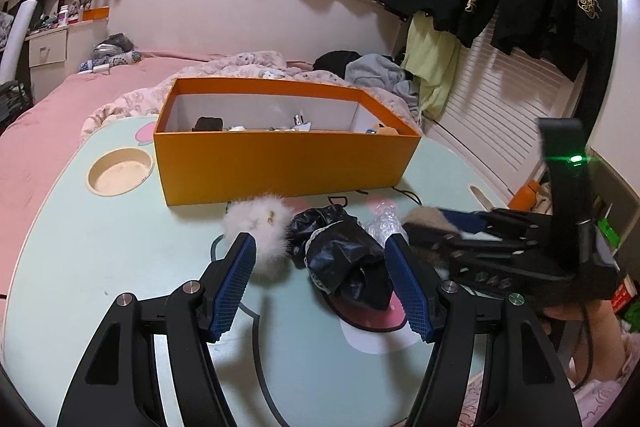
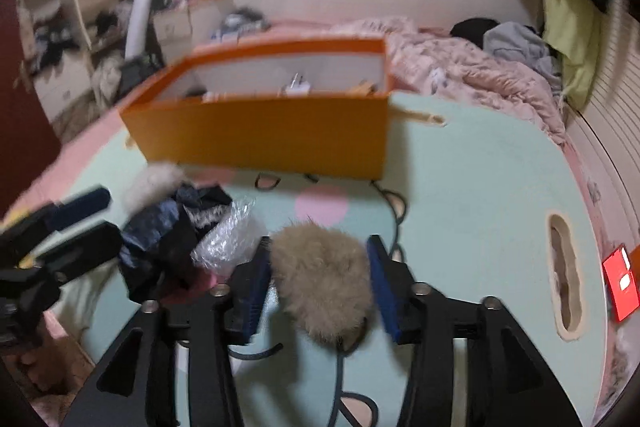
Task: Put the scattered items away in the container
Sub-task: 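Lift the brown pompom out and release it on the table, right gripper, then reach into the box and grasp the tan plush bear head with the left gripper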
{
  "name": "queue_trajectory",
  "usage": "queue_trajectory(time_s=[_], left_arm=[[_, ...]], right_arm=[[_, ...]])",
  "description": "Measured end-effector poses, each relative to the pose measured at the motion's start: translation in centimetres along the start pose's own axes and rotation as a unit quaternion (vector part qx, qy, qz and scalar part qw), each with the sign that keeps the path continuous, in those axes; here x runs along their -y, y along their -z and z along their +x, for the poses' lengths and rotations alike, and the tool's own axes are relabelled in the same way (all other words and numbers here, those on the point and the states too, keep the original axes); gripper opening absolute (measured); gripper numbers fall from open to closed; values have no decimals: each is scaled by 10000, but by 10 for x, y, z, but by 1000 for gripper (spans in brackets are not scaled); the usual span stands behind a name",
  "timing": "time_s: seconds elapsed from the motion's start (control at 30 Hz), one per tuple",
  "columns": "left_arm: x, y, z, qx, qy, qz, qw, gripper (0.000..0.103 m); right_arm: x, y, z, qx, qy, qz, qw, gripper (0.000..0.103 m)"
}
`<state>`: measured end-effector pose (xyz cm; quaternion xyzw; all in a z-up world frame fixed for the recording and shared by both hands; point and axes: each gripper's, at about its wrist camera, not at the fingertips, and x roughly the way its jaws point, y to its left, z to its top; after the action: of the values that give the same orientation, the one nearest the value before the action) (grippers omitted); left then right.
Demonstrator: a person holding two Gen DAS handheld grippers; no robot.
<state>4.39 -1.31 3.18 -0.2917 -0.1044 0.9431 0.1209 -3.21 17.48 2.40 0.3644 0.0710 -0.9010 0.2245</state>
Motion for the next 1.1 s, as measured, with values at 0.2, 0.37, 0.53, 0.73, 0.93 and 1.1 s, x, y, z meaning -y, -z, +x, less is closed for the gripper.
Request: queue_trajectory(time_s=[0.2,0.37,0.53,0.73,0.93,1.1], left_arm=[[5,-10,-9,218,37,122,9997,67],[24,-72,10,-457,498,14,9977,67],[39,-140,80,-1690,902,-499,9802,67],[38,-151,167,-2826,781,-1026,9505,67],[39,-141,191,-3019,798,-1288,9412,67],[22,-147,171,-2559,1407,-1865,9381,65]], right_arm=[[26,19,-28,418,227,665,9966,89],[31,23,-30,443,117,840,9954,85],[27,25,-28,368,68,813,9960,84],[34,27,-29,347,13,942,9949,84],[36,27,-29,326,-13,988,9946,84],[39,27,-29,321,-31,1039,9941,84]])
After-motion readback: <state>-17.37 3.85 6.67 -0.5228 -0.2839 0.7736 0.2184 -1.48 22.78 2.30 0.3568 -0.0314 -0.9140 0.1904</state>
